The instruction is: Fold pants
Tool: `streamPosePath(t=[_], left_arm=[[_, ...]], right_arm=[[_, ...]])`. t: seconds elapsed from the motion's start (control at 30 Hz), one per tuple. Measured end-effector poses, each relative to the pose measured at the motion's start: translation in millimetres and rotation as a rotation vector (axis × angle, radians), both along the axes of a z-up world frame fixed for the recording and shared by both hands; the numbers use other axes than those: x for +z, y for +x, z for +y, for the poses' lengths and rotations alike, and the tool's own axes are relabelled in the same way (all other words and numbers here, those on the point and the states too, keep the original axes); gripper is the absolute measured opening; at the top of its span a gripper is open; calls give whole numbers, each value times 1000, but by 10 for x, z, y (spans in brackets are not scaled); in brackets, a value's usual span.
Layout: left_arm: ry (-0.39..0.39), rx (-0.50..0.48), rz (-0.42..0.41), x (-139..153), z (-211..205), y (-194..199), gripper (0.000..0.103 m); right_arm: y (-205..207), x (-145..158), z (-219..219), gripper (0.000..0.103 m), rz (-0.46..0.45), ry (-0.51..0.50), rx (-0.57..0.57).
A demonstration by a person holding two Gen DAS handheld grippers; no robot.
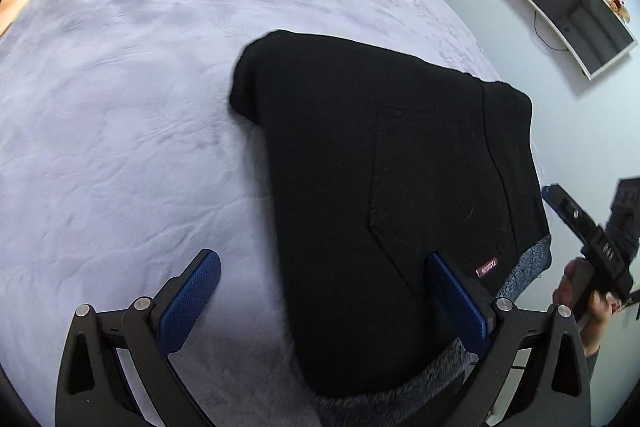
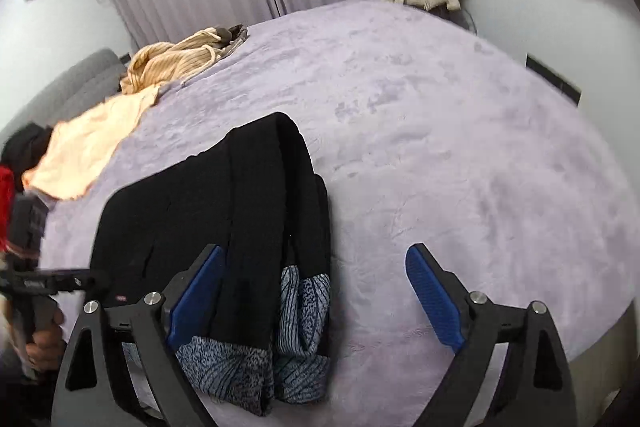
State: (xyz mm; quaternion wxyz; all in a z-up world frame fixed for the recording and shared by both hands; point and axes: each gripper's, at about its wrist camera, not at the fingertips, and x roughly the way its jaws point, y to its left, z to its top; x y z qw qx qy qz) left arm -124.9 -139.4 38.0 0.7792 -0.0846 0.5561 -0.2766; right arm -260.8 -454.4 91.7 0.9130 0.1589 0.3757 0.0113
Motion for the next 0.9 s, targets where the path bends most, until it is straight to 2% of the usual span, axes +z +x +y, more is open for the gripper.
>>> streamPosePath(t=[0.07, 0.13, 0.2, 0.27, 0.37, 0.5, 0.73, 0.9], left_arm=[[6, -18, -15, 15, -112, 2, 103], [24, -37, -28, 36, -240, 10, 103], [59, -51, -63, 71, -365, -8, 103], [97, -53, -95, 100, -465, -37, 103], [113, -33, -101, 97, -518, -31, 103], [106, -29, -109, 91, -532, -21, 103], [94, -28, -113, 77, -533, 33, 103], [89, -28, -118, -35, -410, 83, 103]], right_arm=[[137, -151, -58, 94, 44, 104, 39], [256, -355, 41, 94, 96, 133, 119], [296, -459, 133, 98, 84, 148, 127], [317, -490, 229, 101, 84, 129, 139], [394, -518, 388, 103, 91, 87, 167], [446, -559, 350, 103, 96, 124, 173], [478, -530, 371, 103, 99, 116, 175], [476, -519, 380, 103, 100, 110, 167]])
